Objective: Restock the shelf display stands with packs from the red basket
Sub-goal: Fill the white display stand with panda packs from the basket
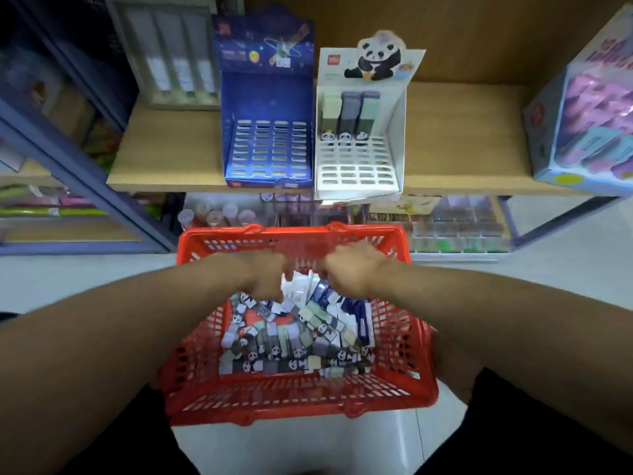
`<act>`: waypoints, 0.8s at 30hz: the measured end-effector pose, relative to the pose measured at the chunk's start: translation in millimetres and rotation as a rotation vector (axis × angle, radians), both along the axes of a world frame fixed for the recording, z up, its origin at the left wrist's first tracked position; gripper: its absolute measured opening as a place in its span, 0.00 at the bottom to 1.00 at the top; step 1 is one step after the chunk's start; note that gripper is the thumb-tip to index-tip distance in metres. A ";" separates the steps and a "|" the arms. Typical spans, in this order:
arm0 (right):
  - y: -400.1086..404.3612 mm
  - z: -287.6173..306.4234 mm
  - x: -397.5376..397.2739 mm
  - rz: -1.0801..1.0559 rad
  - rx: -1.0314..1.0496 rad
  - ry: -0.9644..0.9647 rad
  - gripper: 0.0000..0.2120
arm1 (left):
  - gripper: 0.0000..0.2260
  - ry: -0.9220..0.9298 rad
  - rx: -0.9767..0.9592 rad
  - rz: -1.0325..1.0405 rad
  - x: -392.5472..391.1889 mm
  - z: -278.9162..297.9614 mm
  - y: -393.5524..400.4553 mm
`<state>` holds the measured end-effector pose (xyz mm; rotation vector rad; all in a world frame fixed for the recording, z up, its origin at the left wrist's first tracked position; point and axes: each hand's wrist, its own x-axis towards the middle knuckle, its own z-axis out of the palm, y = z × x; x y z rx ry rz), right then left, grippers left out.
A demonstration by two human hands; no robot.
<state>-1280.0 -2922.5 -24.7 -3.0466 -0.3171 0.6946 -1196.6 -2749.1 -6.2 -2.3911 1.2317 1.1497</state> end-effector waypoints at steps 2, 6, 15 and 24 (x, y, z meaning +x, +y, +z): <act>4.1 -46.4 -12.7 -0.169 0.013 0.199 0.09 | 0.22 0.012 0.110 0.016 -7.7 -21.5 11.2; 14.9 -126.5 -39.3 -0.532 0.181 0.363 0.14 | 0.20 0.109 0.040 0.246 -36.7 -71.3 20.7; 37.5 -205.4 -45.2 -0.801 0.178 0.342 0.12 | 0.04 0.345 -0.137 0.730 -112.9 -167.0 32.4; 44.8 -214.8 -40.0 -0.826 0.198 0.514 0.19 | 0.09 0.391 -0.111 0.975 -104.2 -204.1 37.2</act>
